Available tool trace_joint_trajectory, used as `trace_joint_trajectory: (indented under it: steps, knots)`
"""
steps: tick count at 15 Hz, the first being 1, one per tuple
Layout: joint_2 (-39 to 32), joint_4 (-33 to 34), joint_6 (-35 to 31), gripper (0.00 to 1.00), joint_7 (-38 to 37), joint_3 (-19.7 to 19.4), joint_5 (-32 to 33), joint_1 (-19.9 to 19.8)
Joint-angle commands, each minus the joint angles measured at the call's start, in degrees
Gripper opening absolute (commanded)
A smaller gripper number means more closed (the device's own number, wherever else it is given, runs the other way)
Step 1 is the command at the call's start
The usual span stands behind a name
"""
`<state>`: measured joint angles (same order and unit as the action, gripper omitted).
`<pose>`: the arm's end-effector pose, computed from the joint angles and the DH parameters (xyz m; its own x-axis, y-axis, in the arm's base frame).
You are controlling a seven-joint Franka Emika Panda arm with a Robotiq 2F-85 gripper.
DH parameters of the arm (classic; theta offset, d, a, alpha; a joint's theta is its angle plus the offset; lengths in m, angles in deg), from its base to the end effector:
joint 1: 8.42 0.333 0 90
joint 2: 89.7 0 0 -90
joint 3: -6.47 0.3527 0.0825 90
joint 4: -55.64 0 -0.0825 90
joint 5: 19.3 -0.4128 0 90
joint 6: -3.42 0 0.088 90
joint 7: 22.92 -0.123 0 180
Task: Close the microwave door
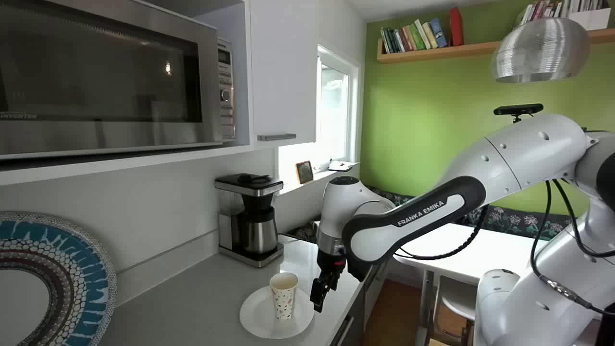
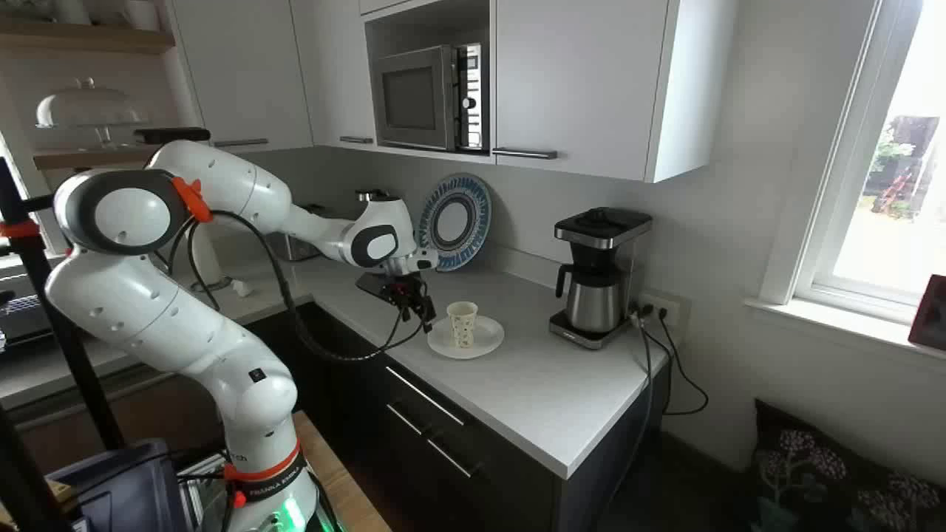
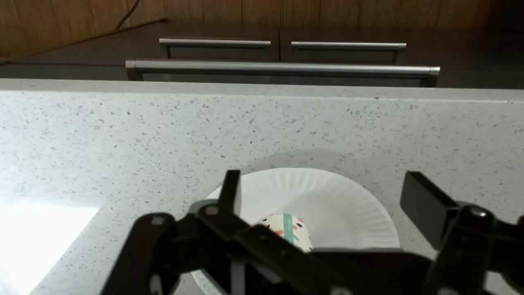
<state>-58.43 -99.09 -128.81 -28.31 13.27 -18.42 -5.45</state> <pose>0.3781 0.0627 0.4091 0.9849 0.0771 0.1547 0.0686 -0.9958 0.0599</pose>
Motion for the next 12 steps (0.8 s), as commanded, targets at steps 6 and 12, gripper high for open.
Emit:
trace_joint_trajectory:
  steps: [6,12]
  knots:
    - [0.00,0.06,0.16,1.00,-0.17,-0.32,0.23,0.33]
    - [2.12,1.48,1.51,1.00,-0.18,0.11,1.45,0.10]
